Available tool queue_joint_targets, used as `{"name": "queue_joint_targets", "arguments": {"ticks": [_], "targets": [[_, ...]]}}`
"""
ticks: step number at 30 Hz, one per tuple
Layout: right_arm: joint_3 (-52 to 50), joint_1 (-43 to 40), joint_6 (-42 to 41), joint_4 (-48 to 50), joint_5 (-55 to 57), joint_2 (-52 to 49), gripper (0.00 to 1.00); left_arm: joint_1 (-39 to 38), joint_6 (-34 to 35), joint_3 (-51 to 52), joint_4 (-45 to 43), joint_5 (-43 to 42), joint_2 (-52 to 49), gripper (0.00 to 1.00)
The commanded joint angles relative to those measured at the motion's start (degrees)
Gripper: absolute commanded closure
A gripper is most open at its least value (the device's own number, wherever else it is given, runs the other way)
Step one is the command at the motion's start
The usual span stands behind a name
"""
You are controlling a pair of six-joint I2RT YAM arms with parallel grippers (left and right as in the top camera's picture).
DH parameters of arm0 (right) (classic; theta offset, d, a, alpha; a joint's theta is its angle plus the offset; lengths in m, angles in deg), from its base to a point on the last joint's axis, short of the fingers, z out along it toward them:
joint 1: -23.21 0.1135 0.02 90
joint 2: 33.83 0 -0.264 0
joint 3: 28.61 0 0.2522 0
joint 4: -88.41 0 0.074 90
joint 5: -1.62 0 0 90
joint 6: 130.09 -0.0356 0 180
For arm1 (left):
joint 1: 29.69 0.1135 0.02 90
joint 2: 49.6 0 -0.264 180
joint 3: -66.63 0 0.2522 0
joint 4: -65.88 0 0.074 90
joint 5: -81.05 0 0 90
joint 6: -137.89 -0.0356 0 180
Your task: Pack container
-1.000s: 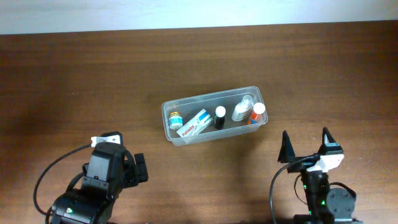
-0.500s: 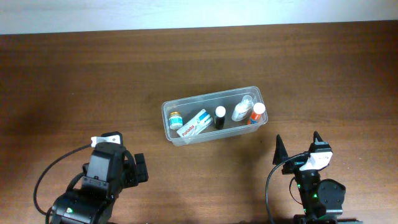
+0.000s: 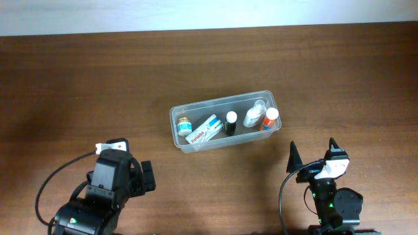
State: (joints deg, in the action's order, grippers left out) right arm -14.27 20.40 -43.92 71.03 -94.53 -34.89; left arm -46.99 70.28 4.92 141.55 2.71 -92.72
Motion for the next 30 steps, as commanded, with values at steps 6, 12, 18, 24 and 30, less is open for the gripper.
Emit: {"name": "queue_joint_targets", "arguments": {"ticks": [6,12,18,24,30], "targets": [[-0.2,-0.2,0.4,-0.4,-0.8,0.3,0.02,-0.1,0.9,0.1,0.2,0.8,0.7,0.01],[-0.2,-0.2,0.4,-0.4,-0.7,0.3,0.02,2.6,-1.5,1.2,3.2,1.7,5.5,0.01],[-0.2,-0.2,0.4,-0.4,-0.7,0.3,0.02,9.0,-5.7,10.9,-5.6,1.0,18.6,0.01],[-0.2,-0.2,0.4,-0.4,-0.7,0.3,0.02,13.1,-21.7,23.1,-23.7,-3.1,29.7,0.01],[-0.2,-0.2,0.4,-0.4,-0.7,0.3,0.02,13.4,-33.0,33.6,-41.2,-4.8,35.8,0.01]]}}
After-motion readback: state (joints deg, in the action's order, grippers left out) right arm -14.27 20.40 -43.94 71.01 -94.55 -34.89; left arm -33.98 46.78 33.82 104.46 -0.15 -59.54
